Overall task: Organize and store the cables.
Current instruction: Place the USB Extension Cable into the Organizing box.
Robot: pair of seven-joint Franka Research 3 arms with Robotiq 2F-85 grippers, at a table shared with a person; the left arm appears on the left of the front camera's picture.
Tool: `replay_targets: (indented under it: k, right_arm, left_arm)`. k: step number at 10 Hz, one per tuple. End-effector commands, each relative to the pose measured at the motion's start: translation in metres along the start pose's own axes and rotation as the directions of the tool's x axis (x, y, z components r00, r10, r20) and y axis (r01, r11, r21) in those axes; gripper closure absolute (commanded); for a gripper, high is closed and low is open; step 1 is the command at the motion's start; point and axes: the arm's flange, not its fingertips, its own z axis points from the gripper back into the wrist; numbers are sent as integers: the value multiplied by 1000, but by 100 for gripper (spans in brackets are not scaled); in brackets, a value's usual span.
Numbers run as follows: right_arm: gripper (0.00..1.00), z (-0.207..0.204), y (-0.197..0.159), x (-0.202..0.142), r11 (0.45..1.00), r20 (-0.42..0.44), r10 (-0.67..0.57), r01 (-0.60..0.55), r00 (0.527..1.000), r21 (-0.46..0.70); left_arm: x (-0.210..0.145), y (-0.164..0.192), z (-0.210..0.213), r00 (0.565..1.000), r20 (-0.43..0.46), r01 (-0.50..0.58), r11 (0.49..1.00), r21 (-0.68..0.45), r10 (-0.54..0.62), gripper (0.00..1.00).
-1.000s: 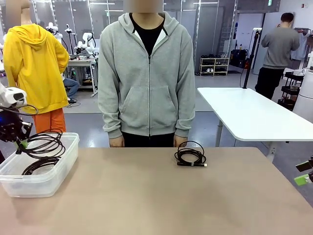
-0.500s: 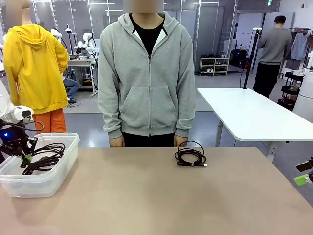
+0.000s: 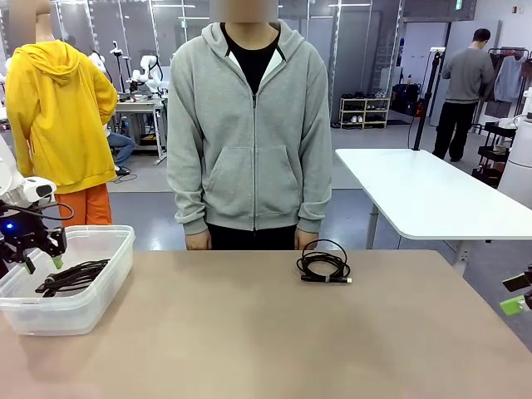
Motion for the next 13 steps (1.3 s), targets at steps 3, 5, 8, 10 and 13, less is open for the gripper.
replay_targets:
  k: [3,5,8,10,13]
  right_arm:
    - [0,1,1,2,1000,12,-25,25,1000,4]
    - [0,1,1,2,1000,12,-25,25,1000,4]
    - [0,1,1,2,1000,12,-25,25,1000,4]
    - [0,1,1,2,1000,12,-25,25,1000,4]
    - [0,1,1,2,1000,12,-25,25,1000,4]
  left_arm:
    - [-5,-2,15,999,29,17,1000,-8,-17,0]
    - [-11,-5,26,1000,22,10,999,-40,-9,0]
    - [0,-3,14,1000,25,6,1000,-5,-6,0]
    - [0,-3,14,1000,25,6,1000,-5,-6,0]
    - [0,-3,14,1000,25,6,1000,-5,-6,0]
